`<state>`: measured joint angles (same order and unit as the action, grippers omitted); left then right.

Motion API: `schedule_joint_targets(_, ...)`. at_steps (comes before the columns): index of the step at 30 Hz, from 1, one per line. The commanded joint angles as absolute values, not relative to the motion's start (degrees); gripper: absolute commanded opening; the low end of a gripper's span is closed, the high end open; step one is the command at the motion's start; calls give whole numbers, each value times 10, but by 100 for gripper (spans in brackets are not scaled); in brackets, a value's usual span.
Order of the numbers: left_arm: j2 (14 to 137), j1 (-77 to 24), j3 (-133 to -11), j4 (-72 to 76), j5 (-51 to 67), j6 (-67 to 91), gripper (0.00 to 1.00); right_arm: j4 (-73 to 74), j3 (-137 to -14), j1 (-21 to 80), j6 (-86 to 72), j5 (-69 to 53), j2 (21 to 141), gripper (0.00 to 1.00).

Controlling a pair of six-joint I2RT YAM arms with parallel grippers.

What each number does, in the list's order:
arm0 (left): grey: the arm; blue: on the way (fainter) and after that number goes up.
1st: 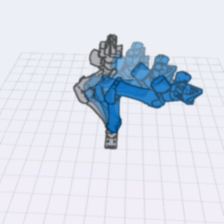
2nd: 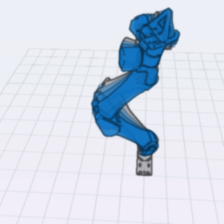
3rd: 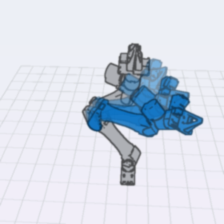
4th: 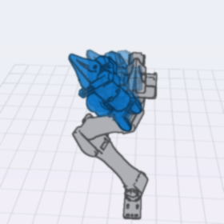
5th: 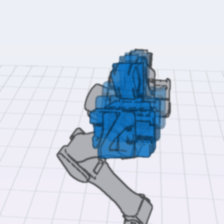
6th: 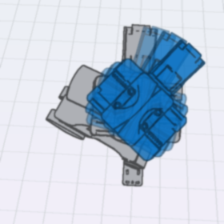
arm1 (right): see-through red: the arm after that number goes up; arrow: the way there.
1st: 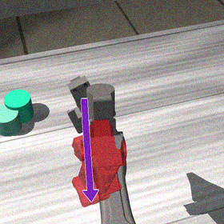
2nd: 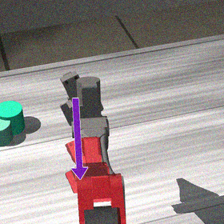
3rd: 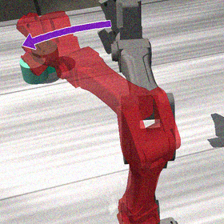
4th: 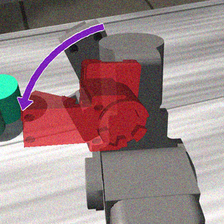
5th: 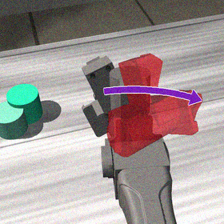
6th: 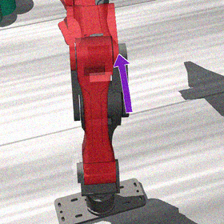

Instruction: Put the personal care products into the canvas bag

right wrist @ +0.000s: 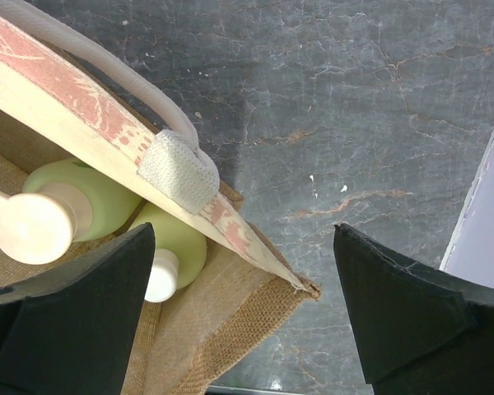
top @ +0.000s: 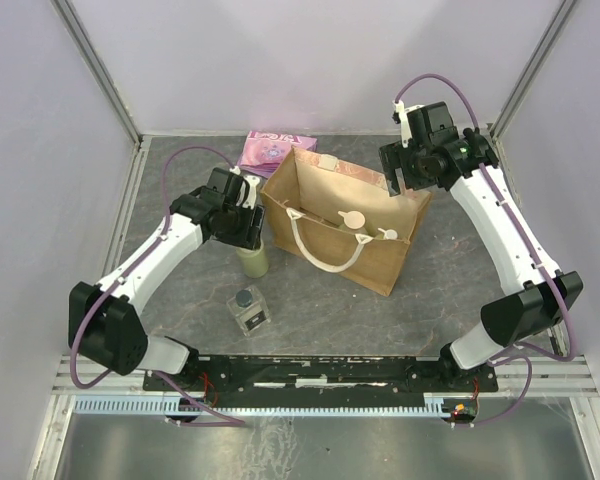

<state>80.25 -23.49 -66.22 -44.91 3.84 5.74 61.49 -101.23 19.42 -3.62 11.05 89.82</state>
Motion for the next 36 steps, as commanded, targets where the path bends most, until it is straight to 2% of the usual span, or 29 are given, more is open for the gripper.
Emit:
schedule_joint_targets(1,809,-237,-673,-444,38,60,56,606,-1012,192,-35,121,884,97)
schedule_joint_targets(8,807,-237,-679,-455,32,55,16,605,-1012,191,-33,119,892,96)
schedule_joint_targets(12,797,-237,-691,-458,24,55,3,606,-1012,192,-31,119,895,96)
schedule_joint_targets(20,776,-236,-781,-506,-31,49,3,610,-1013,192,-25,121,901,96)
schedule_joint_targets(28,773,-235,-937,-525,-142,52,3,612,-1013,191,-19,122,902,96)
schedule_joint_targets(36,825,-235,-1145,-461,-115,5,3,616,-1021,190,-14,119,911,96)
